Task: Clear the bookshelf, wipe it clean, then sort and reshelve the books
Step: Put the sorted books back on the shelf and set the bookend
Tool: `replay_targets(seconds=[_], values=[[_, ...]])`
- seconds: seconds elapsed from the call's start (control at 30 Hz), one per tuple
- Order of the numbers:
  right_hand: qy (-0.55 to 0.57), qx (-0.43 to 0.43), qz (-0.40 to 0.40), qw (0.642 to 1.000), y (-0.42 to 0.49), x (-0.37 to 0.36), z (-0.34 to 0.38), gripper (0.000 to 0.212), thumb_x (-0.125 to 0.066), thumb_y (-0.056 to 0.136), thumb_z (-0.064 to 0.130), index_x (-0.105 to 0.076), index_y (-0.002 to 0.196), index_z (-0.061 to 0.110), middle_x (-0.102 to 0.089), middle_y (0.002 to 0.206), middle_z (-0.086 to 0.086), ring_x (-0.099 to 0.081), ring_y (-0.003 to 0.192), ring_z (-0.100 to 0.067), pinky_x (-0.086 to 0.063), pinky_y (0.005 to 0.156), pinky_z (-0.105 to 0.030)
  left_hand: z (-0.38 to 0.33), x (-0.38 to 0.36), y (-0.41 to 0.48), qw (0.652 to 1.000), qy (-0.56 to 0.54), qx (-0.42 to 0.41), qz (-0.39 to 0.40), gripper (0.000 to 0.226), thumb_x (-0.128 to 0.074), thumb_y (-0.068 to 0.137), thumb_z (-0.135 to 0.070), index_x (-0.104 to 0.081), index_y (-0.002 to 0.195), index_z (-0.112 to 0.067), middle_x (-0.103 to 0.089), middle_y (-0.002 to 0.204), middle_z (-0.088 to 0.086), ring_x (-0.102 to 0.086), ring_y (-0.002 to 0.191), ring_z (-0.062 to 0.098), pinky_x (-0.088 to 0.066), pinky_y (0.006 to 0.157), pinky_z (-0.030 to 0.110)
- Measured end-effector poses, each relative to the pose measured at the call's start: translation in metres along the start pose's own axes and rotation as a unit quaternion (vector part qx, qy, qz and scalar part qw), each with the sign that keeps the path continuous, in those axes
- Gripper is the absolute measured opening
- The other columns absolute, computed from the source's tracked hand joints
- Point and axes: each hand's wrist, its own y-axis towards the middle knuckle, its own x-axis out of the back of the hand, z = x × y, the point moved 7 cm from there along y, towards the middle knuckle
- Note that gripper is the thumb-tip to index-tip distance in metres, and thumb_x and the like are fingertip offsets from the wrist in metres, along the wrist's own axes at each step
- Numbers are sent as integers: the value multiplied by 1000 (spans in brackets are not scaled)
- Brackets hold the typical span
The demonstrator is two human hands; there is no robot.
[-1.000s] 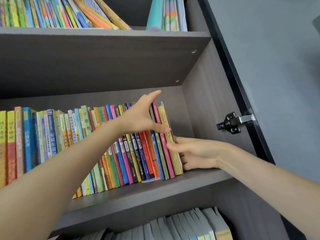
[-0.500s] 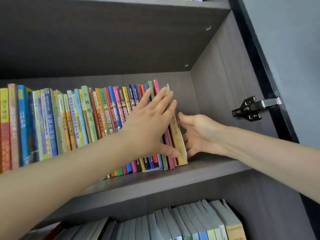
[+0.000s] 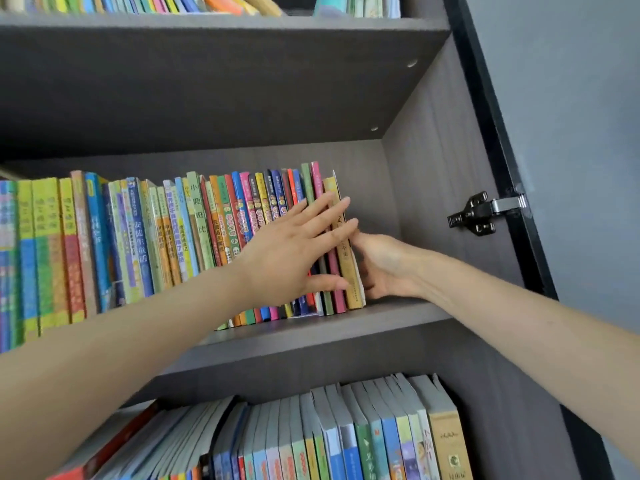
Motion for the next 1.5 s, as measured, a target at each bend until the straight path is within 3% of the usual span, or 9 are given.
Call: replay_targets(seconds=[0.2, 0.37, 0.53, 0.63, 0.8, 0.93, 1.07, 1.27, 1.5], values=[[-28, 33, -32, 999, -13, 3, 7, 31, -30, 101, 49, -52, 102, 26, -64, 93, -2, -62, 96, -22, -50, 93, -47, 0, -7, 1, 996, 83, 14, 18, 75, -17, 92, -65, -30, 148, -17, -23, 155, 8, -12, 145, 29, -8, 113, 46], [-129, 70, -112, 983, -30, 3, 17, 47, -29, 103, 47, -45, 139, 21, -56, 133, -8, -53, 123, -25, -41, 104, -43, -7, 0, -2, 997, 55, 35, 42, 74, -10, 89, -65, 14, 146, -26, 20, 153, -2, 28, 139, 18, 19, 111, 31], [-322, 362, -413, 771, -96, -3, 67, 31, -36, 103, 30, -63, 106, 15, -66, 90, 0, -54, 74, -12, -31, 57, -24, -9, 34, -42, 994, 10, 104, 21, 62, -13, 94, -60, -2, 146, -28, -2, 156, -6, 8, 145, 14, 13, 113, 33], [-293, 542, -412, 671, -133, -48, 79, 29, -45, 97, 30, -66, 89, 12, -69, 74, 3, -47, 62, 2, -23, 54, -4, -7, 62, -82, 988, 25, 154, 6, 57, -29, 97, -53, -45, 141, -21, -44, 145, -1, -33, 139, 18, -14, 111, 47], [-227, 620, -220, 718, -156, -156, 64, 30, -41, 93, 29, -63, 75, 18, -44, 55, 17, -36, 44, 6, -22, 43, -8, -2, 112, -189, 963, 36, 263, 43, 42, -42, 92, -43, -68, 114, -19, -65, 123, -1, -59, 117, 19, -39, 108, 42], [-215, 573, -58, 789, -179, -254, 35, 25, -48, 89, 27, -63, 70, 20, -55, 52, 7, -51, 46, -12, -43, 44, -33, -1, 170, -298, 925, 111, 350, 93, 34, -45, 90, -35, -73, 100, -18, -68, 109, -1, -62, 100, 20, -45, 100, 40], [-214, 550, 59, 805, -224, -342, 20, 27, -50, 85, 33, -67, 70, 19, -62, 55, 3, -57, 52, -16, -48, 52, -32, -5, 240, -393, 871, 181, 439, 130, 35, -44, 85, -34, -76, 83, -18, -70, 100, 1, -66, 86, 26, -52, 80, 39], [-119, 477, 234, 839, -320, -474, 10, 34, -45, 92, 34, -60, 73, 10, -65, 63, -4, -59, 61, -25, -49, 63, -40, -41, 399, -511, 781, 354, 514, -23, 23, -60, 82, -17, -70, 98, -5, -62, 99, 16, -56, 89, 36, -42, 78, 41], [-89, 345, 288, 889, -399, -553, -19, 51, -33, 96, 46, -52, 66, 9, -64, 62, -8, -62, 63, -28, -52, 70, -45, -35, 393, -637, 587, -123, 800, -28, 53, -58, 94, -27, -39, 142, -19, -51, 135, -1, -47, 127, 19, -36, 109, 37]])
